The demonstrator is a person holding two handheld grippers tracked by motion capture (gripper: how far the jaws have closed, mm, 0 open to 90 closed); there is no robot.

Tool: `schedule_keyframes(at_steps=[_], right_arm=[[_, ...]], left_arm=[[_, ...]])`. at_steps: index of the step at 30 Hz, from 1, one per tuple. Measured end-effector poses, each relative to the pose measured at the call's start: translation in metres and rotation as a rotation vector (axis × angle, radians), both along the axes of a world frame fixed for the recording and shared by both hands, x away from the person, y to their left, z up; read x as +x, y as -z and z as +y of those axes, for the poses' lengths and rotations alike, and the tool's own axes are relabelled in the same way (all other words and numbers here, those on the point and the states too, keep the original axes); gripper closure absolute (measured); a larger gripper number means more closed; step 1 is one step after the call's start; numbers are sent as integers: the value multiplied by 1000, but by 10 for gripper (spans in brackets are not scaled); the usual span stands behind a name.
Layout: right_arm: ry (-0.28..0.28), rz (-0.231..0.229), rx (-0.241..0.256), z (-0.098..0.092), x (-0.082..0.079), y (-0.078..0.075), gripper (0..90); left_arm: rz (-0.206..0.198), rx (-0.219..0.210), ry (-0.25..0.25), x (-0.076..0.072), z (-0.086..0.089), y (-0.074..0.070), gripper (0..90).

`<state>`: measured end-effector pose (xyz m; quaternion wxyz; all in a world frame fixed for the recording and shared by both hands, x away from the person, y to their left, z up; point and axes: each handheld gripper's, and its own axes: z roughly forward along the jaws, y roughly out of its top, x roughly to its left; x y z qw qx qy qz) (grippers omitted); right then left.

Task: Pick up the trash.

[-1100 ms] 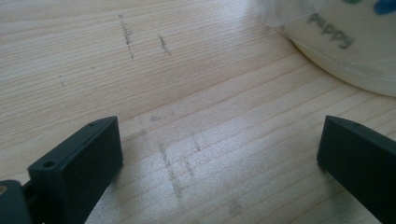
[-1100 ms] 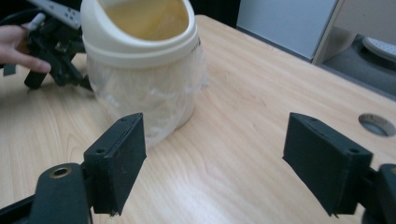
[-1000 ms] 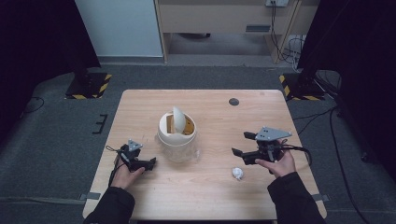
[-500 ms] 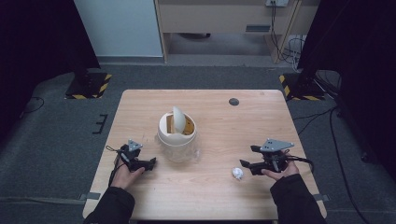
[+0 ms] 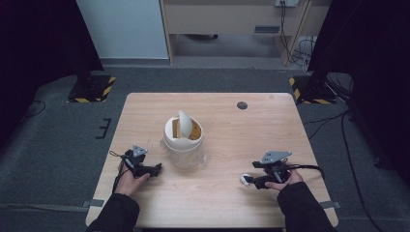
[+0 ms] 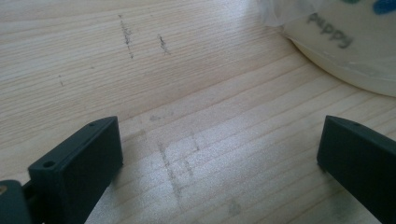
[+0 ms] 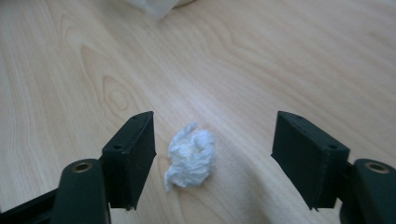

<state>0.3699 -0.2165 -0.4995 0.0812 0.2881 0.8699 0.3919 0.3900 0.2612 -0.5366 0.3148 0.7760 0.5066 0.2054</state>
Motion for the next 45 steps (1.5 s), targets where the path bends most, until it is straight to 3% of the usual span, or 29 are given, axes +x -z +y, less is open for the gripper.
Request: schedule_keyframes(at_steps=[6,23,33,45], right_arm=[[-25,32,-50,7,2,10,368],[-81,87,-143,14,1,17,547],[-44,98,-148,14,3,15,664],[-1,75,-95,8,7,4,671]], left_arm=[[-1,0,0,0,0,0,0],[-1,0,0,0,0,0,0],[-1,0,0,0,0,0,0],[-1,-1,-1,0,0,0,0]])
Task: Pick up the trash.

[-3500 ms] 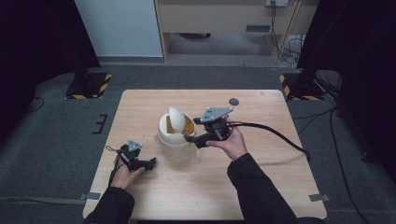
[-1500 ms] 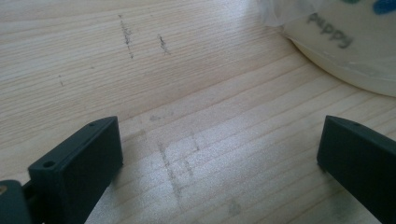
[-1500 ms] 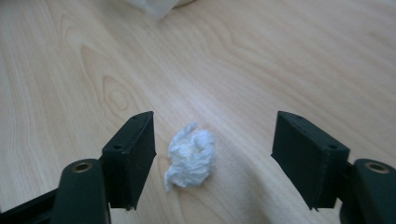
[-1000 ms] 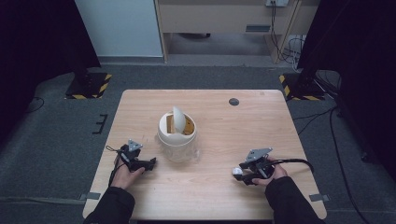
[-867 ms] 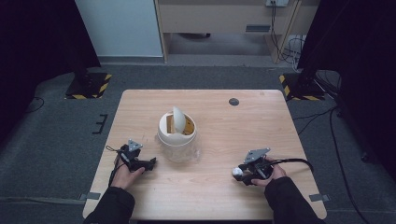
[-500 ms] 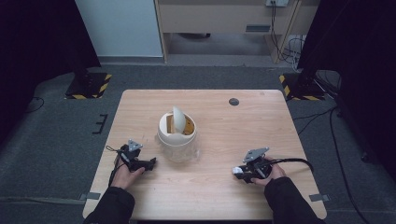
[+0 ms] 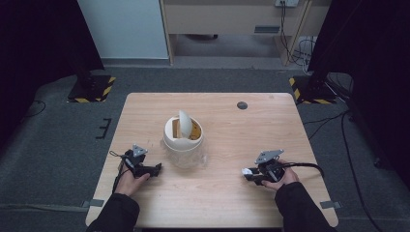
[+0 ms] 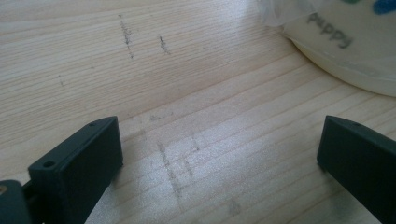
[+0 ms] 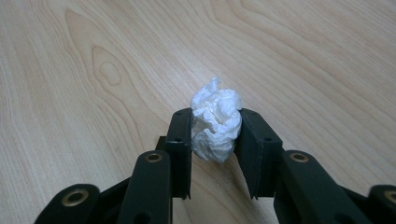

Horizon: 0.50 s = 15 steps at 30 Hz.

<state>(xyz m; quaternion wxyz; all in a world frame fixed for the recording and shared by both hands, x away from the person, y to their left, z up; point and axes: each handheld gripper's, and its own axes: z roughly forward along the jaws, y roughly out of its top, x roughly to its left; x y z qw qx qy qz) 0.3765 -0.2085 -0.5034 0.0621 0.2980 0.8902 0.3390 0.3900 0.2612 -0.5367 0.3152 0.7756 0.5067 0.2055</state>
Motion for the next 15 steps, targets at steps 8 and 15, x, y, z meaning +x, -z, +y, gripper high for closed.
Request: schedule_keyframes(at_steps=[8,15], right_arm=[[33,-37,48,-5,4,-8,668],[67,-71,91,-9,7,-15,666]], left_arm=[[0,0,0,0,0,0,0],[0,0,0,0,0,0,0]])
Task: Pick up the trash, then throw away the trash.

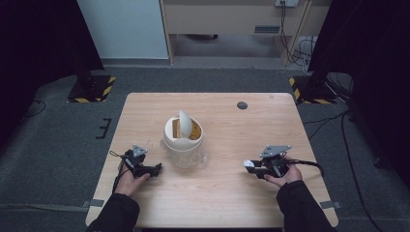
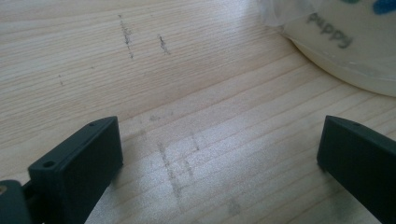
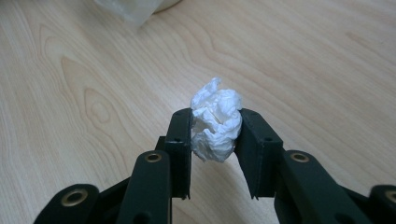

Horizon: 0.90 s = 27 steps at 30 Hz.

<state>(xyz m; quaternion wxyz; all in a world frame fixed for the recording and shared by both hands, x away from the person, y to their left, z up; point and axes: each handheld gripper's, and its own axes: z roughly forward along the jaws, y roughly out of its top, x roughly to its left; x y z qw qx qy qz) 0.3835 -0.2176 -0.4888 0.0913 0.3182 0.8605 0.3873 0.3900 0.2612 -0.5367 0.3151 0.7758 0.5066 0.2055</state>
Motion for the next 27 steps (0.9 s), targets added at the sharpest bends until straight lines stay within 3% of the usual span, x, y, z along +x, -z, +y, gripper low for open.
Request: schedule_keyframes(at_steps=[10,21,27], right_arm=[[63,-57,94,-8,1,-12,667],[155,-112,157,-17,6,-23,661],[173,-144,212,-19,6,-34,663]], left_arm=[[0,0,0,0,0,0,0],[0,0,0,0,0,0,0],[0,0,0,0,0,0,0]])
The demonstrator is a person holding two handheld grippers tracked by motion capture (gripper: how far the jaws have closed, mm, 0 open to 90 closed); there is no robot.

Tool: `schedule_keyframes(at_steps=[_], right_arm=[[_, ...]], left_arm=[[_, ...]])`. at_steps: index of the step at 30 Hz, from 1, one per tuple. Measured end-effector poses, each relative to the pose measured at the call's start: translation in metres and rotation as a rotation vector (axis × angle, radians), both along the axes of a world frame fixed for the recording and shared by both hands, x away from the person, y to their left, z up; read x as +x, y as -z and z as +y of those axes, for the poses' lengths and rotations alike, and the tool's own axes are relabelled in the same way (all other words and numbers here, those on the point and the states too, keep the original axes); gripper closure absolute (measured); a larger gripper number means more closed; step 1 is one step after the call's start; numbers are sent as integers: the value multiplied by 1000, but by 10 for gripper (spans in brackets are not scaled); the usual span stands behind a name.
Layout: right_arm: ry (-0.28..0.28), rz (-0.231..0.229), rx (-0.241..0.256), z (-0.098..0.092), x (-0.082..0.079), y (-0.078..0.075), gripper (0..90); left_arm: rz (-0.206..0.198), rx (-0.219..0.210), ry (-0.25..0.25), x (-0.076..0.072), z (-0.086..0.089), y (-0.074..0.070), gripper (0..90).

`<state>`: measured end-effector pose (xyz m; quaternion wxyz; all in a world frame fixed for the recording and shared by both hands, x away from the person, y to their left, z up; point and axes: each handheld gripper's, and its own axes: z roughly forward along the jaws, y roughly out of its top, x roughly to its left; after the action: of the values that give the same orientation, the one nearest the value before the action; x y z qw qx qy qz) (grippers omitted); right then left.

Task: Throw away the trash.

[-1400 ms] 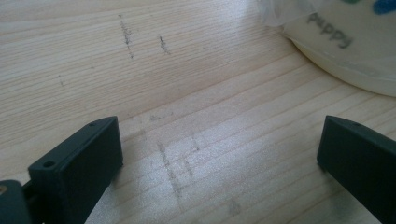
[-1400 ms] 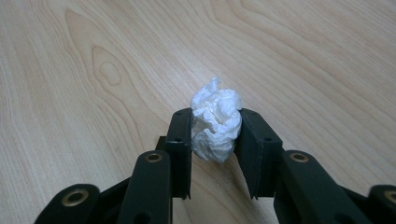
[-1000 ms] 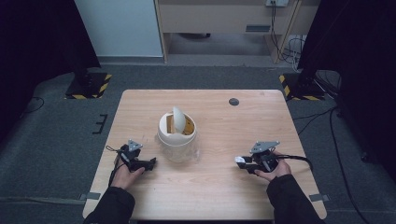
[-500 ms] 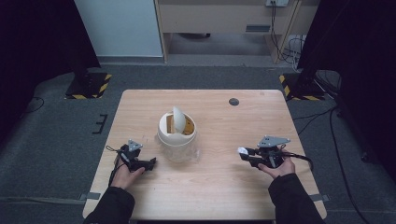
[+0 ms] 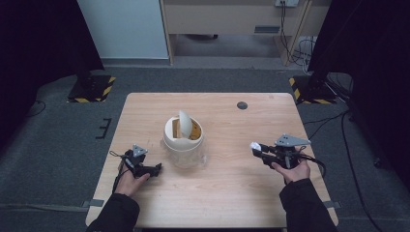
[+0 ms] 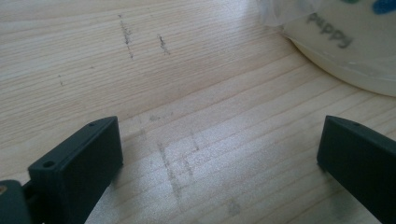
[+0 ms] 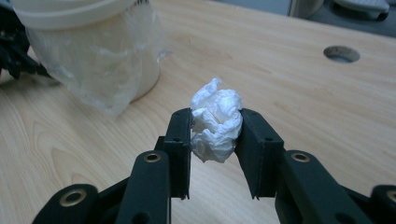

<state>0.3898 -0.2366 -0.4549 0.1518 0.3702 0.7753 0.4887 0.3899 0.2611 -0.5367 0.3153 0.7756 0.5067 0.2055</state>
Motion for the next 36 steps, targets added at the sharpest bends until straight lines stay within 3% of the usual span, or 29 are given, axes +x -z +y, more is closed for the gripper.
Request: schedule_keyframes(at_steps=[8,21,36], right_arm=[[11,-38,68,0,0,-11,667],[8,-102,102,3,6,-35,666],[3,-179,178,18,22,-66,667]], left_arm=[[0,0,0,0,0,0,0],[0,0,0,0,0,0,0],[0,0,0,0,0,0,0]])
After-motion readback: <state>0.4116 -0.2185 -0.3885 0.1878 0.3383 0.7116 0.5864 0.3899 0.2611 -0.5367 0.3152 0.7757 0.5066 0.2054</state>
